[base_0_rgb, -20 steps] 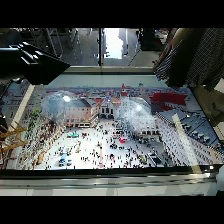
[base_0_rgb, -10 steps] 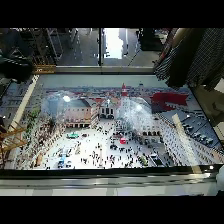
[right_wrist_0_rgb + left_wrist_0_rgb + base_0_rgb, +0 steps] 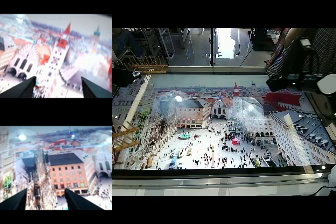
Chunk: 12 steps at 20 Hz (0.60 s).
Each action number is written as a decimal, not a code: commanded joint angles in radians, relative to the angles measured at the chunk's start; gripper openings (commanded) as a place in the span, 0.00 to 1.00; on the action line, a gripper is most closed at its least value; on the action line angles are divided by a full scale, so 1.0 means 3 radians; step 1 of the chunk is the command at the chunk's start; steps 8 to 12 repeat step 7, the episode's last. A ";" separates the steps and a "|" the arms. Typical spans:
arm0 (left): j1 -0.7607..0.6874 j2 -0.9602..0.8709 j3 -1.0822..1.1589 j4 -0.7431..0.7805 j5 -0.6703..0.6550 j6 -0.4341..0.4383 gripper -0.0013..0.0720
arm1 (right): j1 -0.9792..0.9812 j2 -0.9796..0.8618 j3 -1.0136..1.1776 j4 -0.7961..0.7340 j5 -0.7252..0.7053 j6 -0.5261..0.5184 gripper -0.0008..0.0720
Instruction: Fold the clothes and pants, and hang the long-sleeved shirts on hangers.
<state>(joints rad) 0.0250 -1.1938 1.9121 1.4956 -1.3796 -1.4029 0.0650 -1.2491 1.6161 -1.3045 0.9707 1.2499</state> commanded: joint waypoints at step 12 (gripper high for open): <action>0.0025 -0.0254 -0.0005 0.0186 -0.0069 0.0314 0.68 | 0.0385 -0.0033 -0.0047 -0.0267 -0.0774 -0.0221 0.89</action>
